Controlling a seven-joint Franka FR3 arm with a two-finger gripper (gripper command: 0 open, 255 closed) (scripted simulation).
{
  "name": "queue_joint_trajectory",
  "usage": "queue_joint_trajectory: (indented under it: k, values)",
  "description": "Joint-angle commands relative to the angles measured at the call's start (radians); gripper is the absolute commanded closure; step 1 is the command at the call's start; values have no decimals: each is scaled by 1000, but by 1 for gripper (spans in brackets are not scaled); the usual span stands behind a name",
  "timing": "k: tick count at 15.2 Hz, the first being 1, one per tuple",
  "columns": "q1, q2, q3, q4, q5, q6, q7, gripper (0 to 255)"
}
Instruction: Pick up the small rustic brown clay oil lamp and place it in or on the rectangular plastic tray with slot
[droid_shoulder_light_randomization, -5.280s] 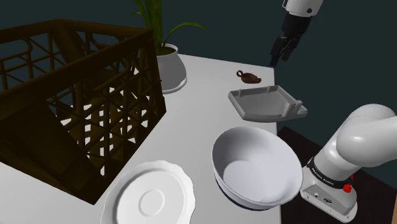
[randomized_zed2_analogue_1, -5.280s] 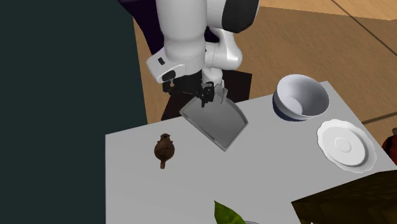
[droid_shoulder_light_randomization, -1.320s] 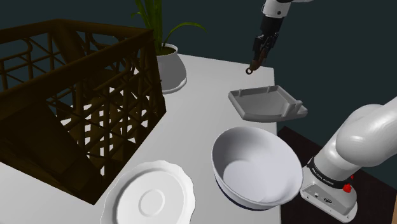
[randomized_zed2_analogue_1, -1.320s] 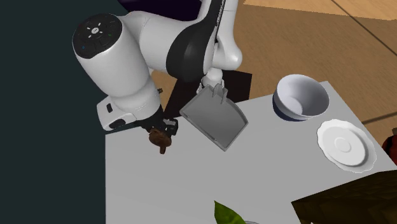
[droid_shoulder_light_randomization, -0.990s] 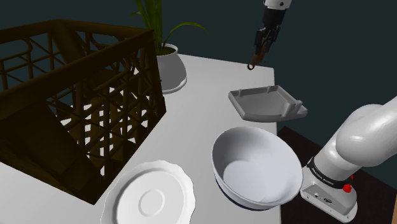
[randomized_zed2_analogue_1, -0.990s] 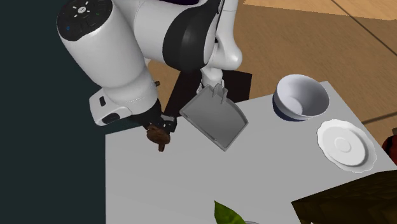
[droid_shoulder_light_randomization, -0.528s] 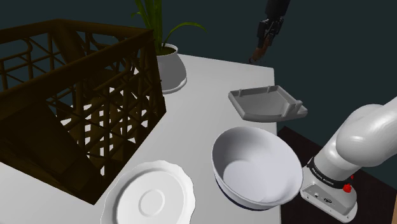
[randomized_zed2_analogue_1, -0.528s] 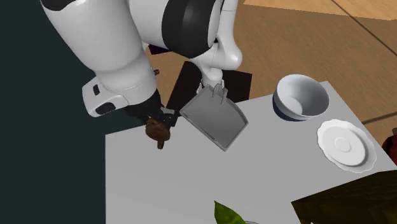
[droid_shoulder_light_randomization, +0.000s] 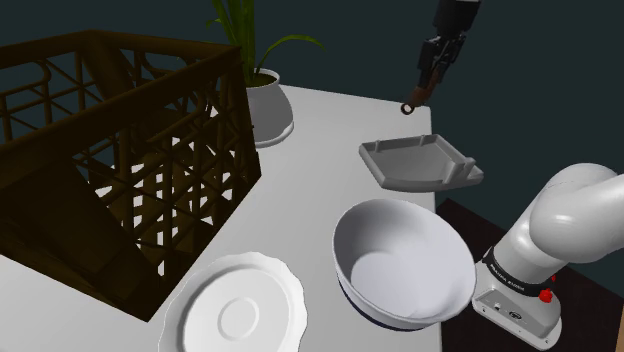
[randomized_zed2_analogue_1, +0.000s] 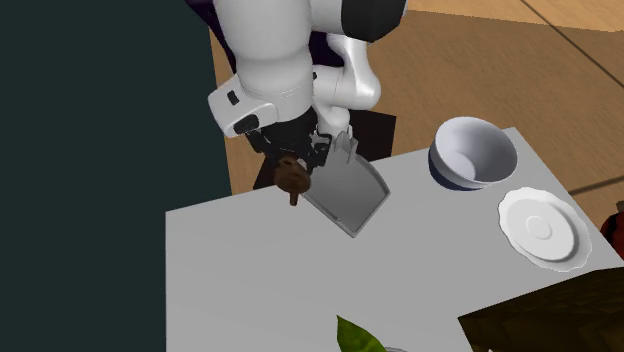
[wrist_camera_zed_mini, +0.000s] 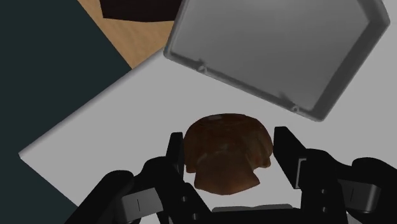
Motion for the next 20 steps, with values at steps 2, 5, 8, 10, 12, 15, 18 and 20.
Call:
queue_joint_trajectory:
  k: [2, 5, 8, 10, 12, 15, 18, 20]
  values:
    - [11, -91, 43, -66, 21, -24, 50, 255]
    - [25, -179, 87, -116, 49, -61, 100, 255]
    - [41, -263, 133, -156, 85, -101, 151, 255]
    - [50, -304, 156, -188, 104, -109, 174, 255]
    - [51, -315, 157, -221, 105, -87, 173, 255]
    - [52, -331, 159, -271, 108, -53, 171, 255]
    - [53, -346, 162, -319, 110, -20, 170, 255]
    - [54, -354, 164, -350, 112, 3, 169, 255]
